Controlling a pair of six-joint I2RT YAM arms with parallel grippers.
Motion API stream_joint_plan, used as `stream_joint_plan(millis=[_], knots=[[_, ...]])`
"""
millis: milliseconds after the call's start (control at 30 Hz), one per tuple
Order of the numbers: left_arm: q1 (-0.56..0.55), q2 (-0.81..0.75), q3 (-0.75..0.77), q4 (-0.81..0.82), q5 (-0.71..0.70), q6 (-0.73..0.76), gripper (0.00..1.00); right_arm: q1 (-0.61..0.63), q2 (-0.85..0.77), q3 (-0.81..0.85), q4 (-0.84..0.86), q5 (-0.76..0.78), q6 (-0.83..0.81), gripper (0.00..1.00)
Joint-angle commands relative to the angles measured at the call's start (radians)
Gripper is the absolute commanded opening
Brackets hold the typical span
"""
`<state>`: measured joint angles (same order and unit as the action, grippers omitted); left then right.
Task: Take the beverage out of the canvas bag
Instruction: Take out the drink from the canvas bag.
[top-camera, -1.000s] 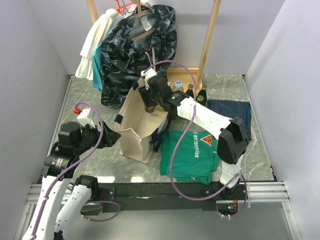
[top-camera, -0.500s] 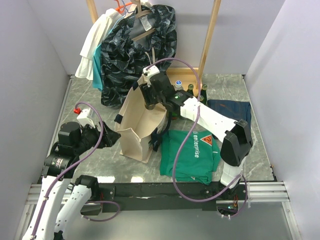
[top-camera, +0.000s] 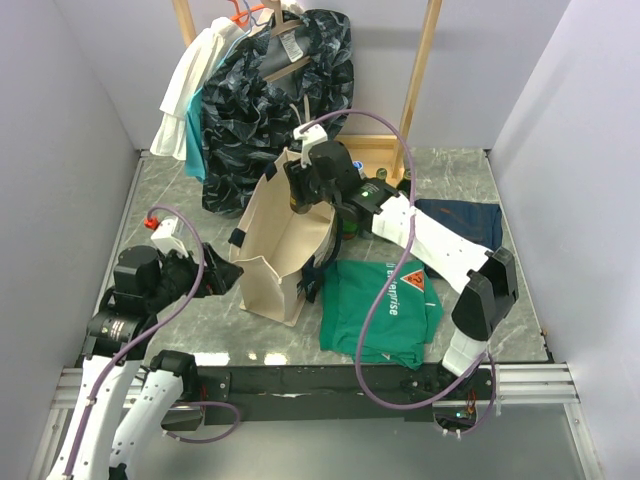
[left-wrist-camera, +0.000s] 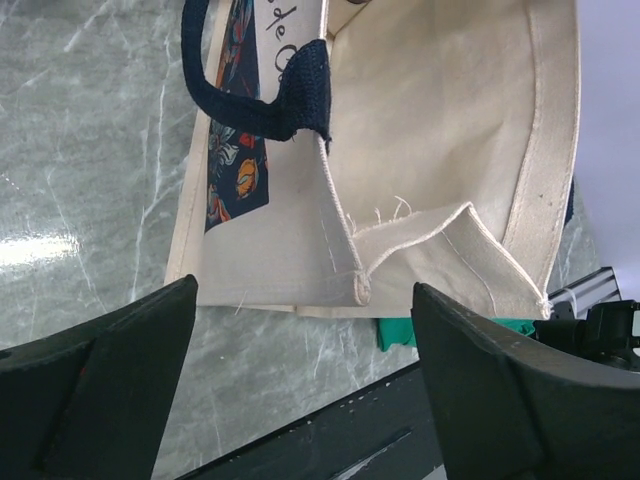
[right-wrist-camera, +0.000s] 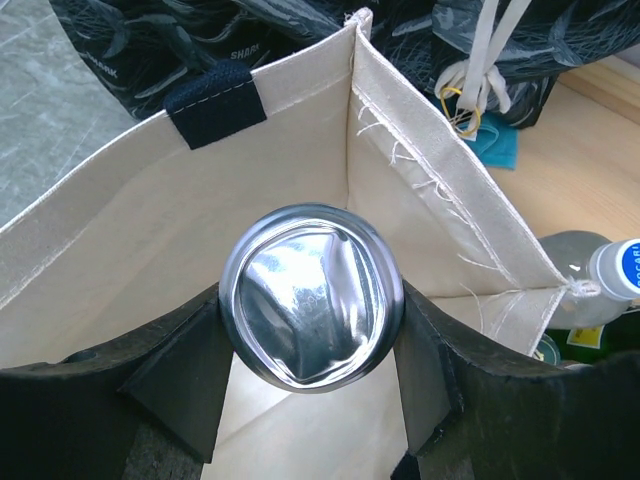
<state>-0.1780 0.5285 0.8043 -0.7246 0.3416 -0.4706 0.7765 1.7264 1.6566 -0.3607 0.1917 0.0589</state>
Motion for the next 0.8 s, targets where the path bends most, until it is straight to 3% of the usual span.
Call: stream_joint_plan(millis=[0,433,767], knots=[[0.006,-0.016,-0.001,0.013,0.0,-0.008,0.96,0.006,-0.119,0.042,0.103,-0.001,0.015,0.0],[0.078,-0.082,0.001,0.024,0.03,-0.002,1.0,0.009,-0.166,0.017,0.134,-0.038,0.05,0.0],[0.086,-0.12,0.087,0.102,-0.05,-0.01,0.96,0.012,-0.192,0.046,0.077,-0.07,0.062,0.0]])
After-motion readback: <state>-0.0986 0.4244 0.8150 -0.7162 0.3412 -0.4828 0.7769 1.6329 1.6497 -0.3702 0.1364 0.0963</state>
